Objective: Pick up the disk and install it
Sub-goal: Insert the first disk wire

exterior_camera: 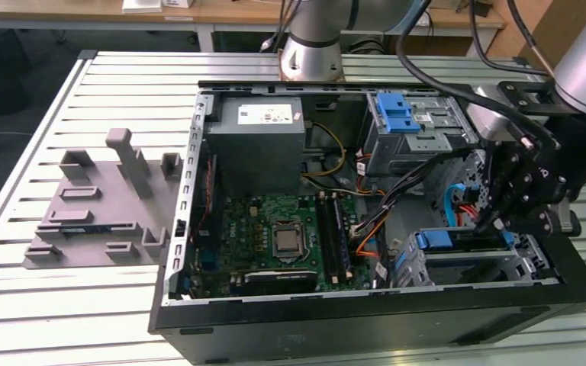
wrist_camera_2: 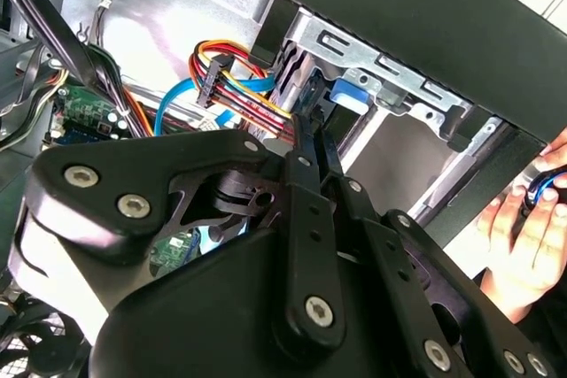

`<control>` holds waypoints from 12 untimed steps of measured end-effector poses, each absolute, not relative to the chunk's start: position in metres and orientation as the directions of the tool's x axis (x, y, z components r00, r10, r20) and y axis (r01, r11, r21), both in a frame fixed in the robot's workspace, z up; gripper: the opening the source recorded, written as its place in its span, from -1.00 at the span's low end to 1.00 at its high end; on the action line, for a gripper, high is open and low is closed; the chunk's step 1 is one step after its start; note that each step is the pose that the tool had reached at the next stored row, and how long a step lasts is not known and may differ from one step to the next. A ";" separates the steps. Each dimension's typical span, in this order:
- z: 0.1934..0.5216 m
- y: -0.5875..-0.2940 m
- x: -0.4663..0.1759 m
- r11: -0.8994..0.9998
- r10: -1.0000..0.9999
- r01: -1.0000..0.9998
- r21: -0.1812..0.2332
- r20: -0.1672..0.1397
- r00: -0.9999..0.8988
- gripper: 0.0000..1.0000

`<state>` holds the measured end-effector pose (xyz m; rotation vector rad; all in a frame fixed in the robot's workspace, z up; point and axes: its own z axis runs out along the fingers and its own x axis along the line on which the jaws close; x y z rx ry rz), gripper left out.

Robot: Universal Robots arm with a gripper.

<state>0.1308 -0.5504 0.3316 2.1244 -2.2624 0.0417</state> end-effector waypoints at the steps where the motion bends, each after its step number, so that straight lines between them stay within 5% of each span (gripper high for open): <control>1: 0.331 -0.550 0.131 0.063 -0.997 -0.998 0.006 0.046 -0.063 -0.68; 12: 0.330 -0.550 0.131 0.063 -0.997 -0.998 0.007 0.045 -0.063 -0.65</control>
